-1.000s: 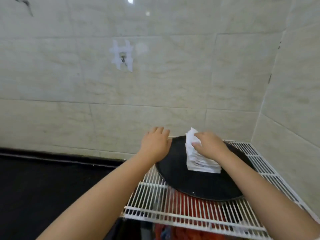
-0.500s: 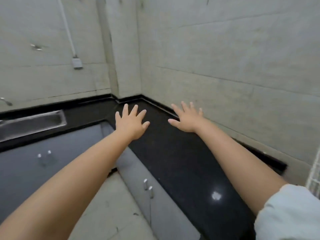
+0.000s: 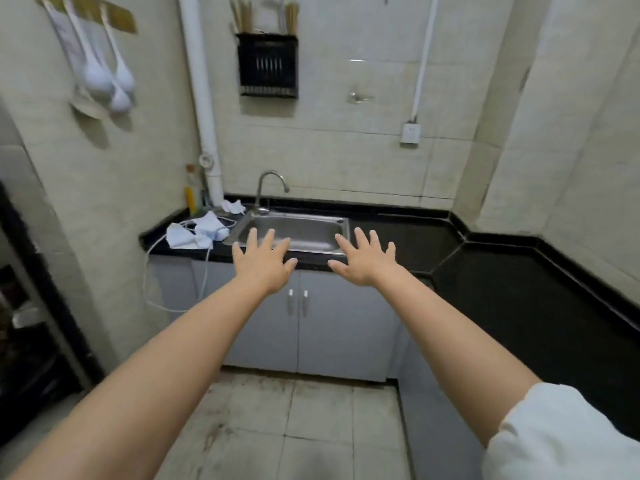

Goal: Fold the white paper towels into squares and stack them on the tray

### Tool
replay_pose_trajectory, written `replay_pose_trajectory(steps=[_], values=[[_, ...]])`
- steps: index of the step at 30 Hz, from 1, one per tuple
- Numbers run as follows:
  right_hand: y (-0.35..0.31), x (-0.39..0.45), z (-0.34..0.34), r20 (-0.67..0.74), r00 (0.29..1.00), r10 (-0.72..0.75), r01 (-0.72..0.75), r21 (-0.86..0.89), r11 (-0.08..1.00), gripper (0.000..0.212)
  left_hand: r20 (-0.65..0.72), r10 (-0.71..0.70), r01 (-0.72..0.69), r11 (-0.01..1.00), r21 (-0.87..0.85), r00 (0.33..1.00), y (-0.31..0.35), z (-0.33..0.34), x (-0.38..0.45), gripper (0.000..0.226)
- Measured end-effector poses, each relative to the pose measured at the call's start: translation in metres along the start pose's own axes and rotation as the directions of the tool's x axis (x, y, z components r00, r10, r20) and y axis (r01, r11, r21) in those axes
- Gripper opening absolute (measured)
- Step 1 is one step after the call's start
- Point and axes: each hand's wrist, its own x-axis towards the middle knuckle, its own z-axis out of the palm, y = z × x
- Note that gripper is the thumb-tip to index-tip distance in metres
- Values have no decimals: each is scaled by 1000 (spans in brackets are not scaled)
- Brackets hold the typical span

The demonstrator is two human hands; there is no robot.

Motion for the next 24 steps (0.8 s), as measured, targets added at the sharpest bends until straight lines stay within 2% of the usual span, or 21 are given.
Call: replay_pose_trajectory(steps=[6, 11, 19, 24], values=[[-52, 166, -17, 27, 980, -199, 199, -21, 980, 62, -50, -225, 226, 974, 20, 973, -86, 4, 115, 50], [-111, 274, 1, 78, 939, -334, 337, -26, 941, 63, 0, -369, 369, 929, -6, 929, -159, 30, 187, 48], [-211, 447, 47, 129, 923, -362, 365, 2, 931, 61, 106, -424, 428, 904, -11, 899, -296, 94, 328, 52], [-265, 535, 92, 229, 891, -391, 399, 12, 917, 60, 228, -418, 432, 902, -12, 879, -353, 140, 402, 51]])
